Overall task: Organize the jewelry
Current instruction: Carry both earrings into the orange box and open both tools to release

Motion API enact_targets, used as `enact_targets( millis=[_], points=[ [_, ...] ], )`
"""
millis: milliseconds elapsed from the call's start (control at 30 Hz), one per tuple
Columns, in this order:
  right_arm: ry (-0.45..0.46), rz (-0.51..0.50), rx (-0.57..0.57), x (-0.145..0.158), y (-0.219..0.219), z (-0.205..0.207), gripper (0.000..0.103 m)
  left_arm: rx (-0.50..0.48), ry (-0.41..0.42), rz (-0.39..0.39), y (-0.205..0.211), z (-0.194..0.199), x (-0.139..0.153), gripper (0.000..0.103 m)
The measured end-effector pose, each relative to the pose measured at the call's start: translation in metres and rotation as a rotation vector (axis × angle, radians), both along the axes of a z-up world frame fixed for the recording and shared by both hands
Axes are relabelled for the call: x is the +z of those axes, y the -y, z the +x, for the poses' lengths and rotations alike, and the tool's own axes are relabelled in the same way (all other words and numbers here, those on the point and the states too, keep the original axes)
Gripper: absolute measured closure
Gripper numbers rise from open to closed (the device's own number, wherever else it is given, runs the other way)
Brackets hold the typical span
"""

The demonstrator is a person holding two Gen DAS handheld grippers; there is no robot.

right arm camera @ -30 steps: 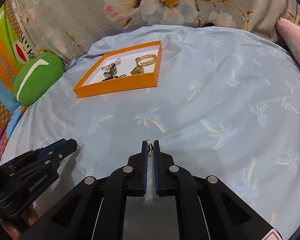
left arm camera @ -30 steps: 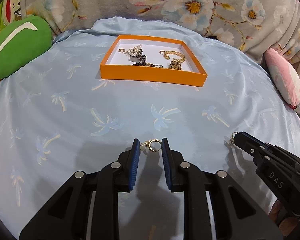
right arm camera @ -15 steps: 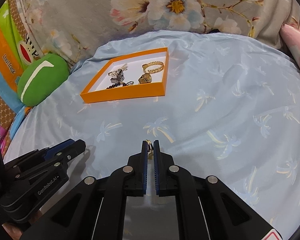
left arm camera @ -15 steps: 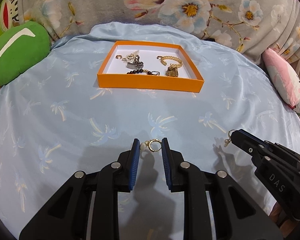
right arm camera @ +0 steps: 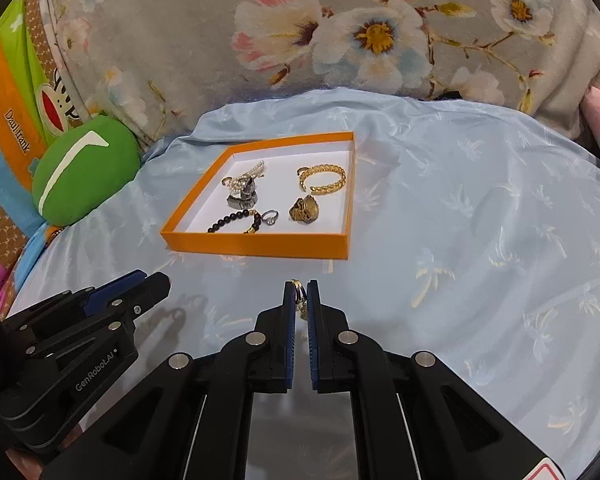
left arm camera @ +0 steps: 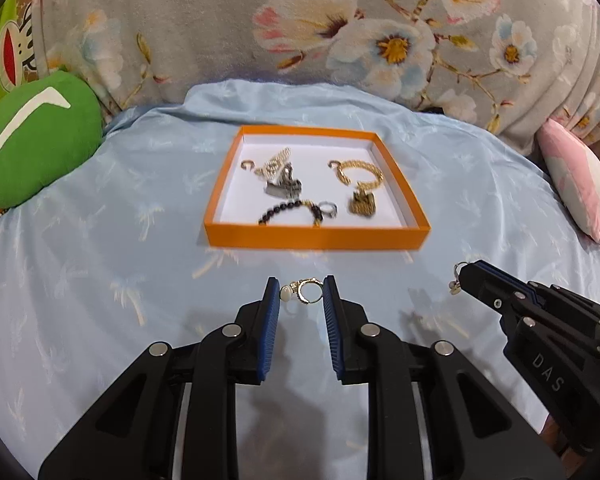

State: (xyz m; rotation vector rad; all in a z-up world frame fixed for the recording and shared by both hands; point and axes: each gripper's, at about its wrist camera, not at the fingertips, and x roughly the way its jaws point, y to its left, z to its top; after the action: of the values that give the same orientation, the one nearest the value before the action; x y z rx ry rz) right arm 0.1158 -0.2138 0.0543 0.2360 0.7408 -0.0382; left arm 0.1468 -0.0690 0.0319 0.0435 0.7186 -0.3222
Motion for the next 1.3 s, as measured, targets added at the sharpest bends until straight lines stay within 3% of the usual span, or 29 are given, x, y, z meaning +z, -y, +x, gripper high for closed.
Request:
enact_targets(
  millis=[433,733,1300],
  points=[
    [0.05,0.027,-0.028,0.008,0.016,0.093,0.098,0.052,0.07,0.019,0.022,0.092,0.016,0.082],
    [0.059,0.038,-0.045,0.007,0.026,0.143,0.098,0.05,0.073,0.04,0.039,0.144,0.011,0.082],
    [0.04,0.006,-0.025,-0.01,0.019,0.165,0.098,0.062,0.055,0.06,0.038,0.165,-0.002,0.082]
  ],
)
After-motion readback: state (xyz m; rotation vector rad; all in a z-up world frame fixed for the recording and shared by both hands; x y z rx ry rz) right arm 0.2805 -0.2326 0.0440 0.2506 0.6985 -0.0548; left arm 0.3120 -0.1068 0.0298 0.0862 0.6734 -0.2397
